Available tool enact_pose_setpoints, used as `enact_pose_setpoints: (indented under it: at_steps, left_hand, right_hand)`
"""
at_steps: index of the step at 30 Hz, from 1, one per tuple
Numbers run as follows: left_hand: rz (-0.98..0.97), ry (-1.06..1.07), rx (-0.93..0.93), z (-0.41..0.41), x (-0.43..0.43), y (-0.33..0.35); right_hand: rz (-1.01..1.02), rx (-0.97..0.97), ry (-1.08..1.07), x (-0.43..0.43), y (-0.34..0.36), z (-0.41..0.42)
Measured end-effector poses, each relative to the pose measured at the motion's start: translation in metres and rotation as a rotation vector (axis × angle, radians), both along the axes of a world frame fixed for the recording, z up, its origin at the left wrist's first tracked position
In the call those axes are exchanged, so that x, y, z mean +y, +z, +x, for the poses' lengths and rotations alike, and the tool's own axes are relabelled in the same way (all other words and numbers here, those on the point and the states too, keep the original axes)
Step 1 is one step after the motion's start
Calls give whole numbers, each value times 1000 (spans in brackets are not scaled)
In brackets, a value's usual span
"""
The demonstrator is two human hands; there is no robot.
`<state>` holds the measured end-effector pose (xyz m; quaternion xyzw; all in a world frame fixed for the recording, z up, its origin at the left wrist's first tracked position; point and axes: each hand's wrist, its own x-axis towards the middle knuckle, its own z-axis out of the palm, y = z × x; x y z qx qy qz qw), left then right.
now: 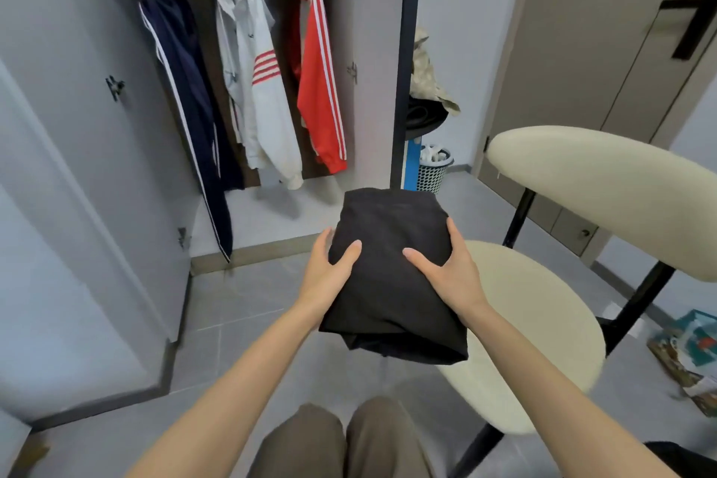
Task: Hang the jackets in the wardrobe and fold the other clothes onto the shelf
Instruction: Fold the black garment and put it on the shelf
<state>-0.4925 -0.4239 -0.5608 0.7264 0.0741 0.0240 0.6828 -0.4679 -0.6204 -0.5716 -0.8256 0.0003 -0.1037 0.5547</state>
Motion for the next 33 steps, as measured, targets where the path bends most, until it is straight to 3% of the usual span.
enact_pose_setpoints:
  at_steps: [7,11,17,25,33]
  left_hand:
    - [-87,77,77,48,76,30]
    - [-255,108,196,102,133,39]
    - [-276,173,112,161,195,87]
    - [-193,254,-120,195,266,286]
    - [-105,284,-219,223,307,496]
  right_hand:
    - [-19,-70,144,67,40,56]
    - [-63,-31,261,108,61,117]
    - [-143,-79,438,181,135,196]
    - [-178,-123,559,264,343,254]
    - [-163,-145,616,309,550,295]
